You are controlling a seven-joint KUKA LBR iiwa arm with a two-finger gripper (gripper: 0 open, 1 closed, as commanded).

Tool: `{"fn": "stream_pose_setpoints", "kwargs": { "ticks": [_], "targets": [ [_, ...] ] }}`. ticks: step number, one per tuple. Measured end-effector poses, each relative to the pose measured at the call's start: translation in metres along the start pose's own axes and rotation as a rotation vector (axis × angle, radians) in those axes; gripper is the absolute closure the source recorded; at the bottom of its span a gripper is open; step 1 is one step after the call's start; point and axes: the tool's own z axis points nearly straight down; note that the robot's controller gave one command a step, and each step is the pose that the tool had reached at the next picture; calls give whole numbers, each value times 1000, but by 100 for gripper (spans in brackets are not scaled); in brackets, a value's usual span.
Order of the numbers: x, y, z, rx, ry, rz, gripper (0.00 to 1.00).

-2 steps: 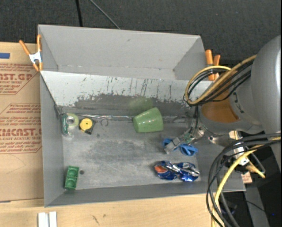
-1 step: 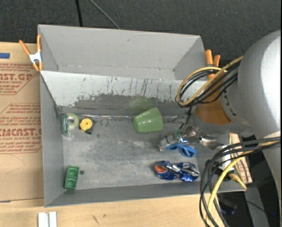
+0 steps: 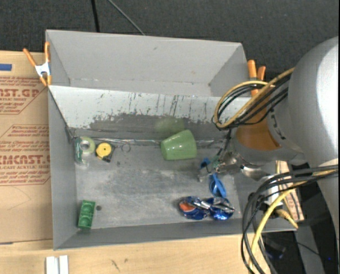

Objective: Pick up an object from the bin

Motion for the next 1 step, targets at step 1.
{"fn": "stream_pose_setpoints", "kwargs": {
  "ticks": [1],
  "targets": [
    [-1, 2, -93, -9, -1, -2, 100]
  ]
}}
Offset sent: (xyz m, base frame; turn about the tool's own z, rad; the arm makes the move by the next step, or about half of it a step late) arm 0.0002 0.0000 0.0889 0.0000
